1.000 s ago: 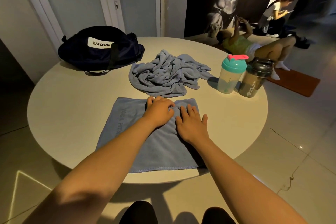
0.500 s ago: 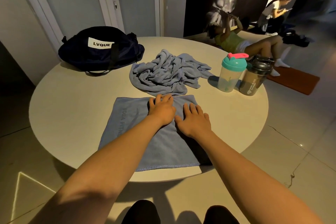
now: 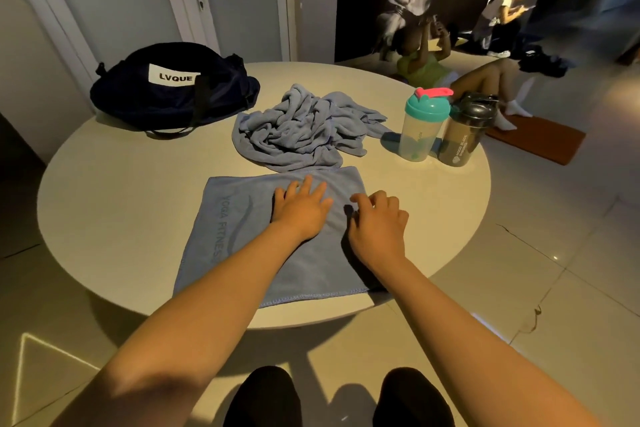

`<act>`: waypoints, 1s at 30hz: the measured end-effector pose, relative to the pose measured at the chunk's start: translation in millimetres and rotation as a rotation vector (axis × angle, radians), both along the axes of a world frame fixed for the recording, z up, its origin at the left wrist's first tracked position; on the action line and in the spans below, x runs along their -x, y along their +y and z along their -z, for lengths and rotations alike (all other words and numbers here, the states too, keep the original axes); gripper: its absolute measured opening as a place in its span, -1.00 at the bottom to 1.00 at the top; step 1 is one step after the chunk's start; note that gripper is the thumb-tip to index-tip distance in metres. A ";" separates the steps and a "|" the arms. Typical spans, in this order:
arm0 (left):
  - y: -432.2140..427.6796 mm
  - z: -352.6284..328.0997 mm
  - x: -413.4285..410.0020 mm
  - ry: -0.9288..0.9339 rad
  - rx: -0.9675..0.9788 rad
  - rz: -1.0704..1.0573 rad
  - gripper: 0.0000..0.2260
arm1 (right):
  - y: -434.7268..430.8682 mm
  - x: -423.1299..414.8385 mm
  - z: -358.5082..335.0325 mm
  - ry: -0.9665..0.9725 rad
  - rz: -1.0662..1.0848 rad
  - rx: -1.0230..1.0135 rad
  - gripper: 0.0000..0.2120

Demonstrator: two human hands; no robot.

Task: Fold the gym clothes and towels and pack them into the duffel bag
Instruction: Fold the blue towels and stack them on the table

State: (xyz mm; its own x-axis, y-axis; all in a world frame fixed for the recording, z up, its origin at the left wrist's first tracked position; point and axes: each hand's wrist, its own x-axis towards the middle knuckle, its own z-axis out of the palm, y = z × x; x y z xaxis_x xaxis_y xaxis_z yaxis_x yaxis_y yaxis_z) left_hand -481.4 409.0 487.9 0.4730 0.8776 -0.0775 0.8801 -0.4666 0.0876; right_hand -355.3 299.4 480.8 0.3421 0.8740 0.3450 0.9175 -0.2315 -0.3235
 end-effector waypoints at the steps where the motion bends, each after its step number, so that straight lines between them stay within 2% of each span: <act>1: -2.8 -0.3 -2.4 -0.002 -0.086 0.008 -0.55 | -8.3 -1.0 4.3 0.002 0.009 0.014 -0.73; 3: -16.1 0.6 -6.8 -0.104 -0.274 0.095 -0.66 | -23.3 -3.5 9.4 0.019 0.035 0.062 -0.71; 4: -24.3 0.9 -8.9 -0.178 -0.298 0.169 -0.68 | -28.8 -5.2 10.4 0.013 0.037 0.093 -0.66; 6: -40.8 3.0 -9.7 -0.253 -0.168 0.281 -0.63 | -38.5 -7.8 10.4 -0.005 0.026 0.194 -0.56; 10: -50.2 5.3 -6.2 -0.064 0.040 0.269 -0.45 | -52.8 -12.7 8.0 0.027 0.022 0.408 -0.44; 13: -57.0 1.0 -9.7 0.033 0.053 0.229 -0.40 | -63.1 -16.1 6.2 0.061 0.043 0.441 -0.44; 16: -74.8 1.1 -10.4 0.050 -0.053 0.100 -0.38 | -76.6 -17.6 6.8 0.064 0.097 0.319 -0.55; 19: -89.3 1.6 -12.9 0.015 0.100 0.032 -0.35 | -86.6 -15.5 5.4 0.054 0.150 0.203 -0.66; 25: -110.5 -7.2 -32.6 0.042 0.237 0.189 -0.37 | -90.3 -27.9 -11.3 0.453 0.161 0.084 -0.69; 27: -113.7 -7.7 -40.5 -0.085 0.268 0.238 -0.44 | -94.1 -31.0 -16.0 0.527 0.142 -0.024 -0.75; 30: -112.3 -9.5 -39.1 -0.446 0.182 0.136 -0.57 | -98.9 -34.8 -24.5 0.549 0.174 -0.109 -0.72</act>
